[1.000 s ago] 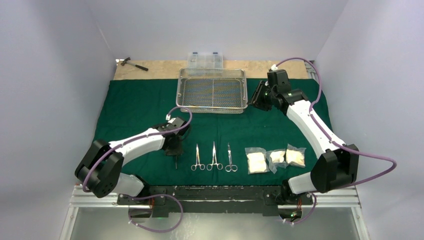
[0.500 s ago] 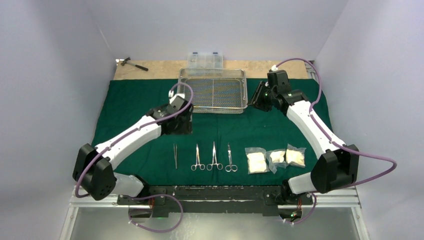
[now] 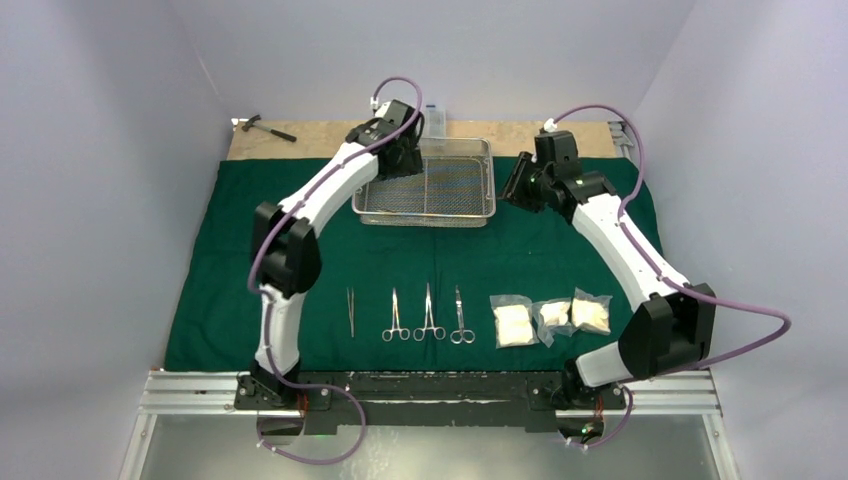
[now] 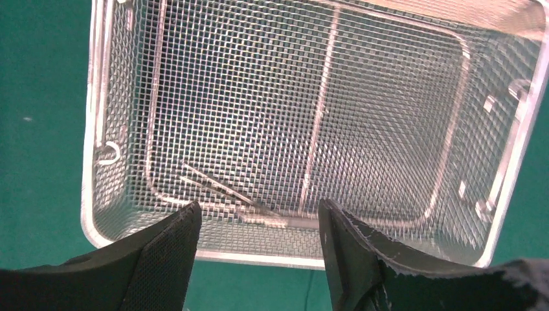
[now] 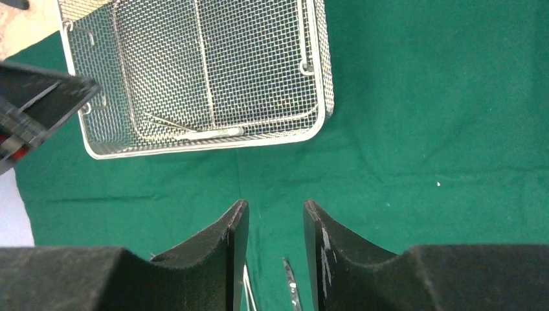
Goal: Open and lay out the surgical kit
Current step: Pick up the medical item from the container.
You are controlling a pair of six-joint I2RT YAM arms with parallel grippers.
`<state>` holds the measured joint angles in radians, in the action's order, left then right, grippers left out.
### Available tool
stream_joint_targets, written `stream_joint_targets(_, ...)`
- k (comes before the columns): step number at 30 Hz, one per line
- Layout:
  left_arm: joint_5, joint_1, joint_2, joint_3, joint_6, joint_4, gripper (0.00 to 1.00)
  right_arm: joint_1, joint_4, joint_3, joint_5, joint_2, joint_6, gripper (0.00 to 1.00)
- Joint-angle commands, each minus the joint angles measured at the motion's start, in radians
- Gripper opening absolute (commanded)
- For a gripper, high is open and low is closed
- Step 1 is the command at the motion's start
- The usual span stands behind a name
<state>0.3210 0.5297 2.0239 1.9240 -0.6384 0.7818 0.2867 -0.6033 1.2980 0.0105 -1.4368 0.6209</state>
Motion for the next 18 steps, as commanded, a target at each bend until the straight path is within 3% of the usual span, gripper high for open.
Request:
stream_joint_targets(1,-0.026,-0.039,0.151,0.180,-0.212,0.142,0.64,-0.007,0.032,0.044,-0.028,-0.036,-0.025,0.40)
stream_joint_targets(8,-0.011,-0.043,0.248,0.181,-0.396,0.149,0.57,-0.008,0.056,0.054,0.003,-0.107,-0.007,0.39)
stream_joint_targets(18,0.009,-0.068,0.363,0.256,-0.547,0.257,0.58,-0.010,0.065,0.079,0.017,-0.196,-0.006,0.38)
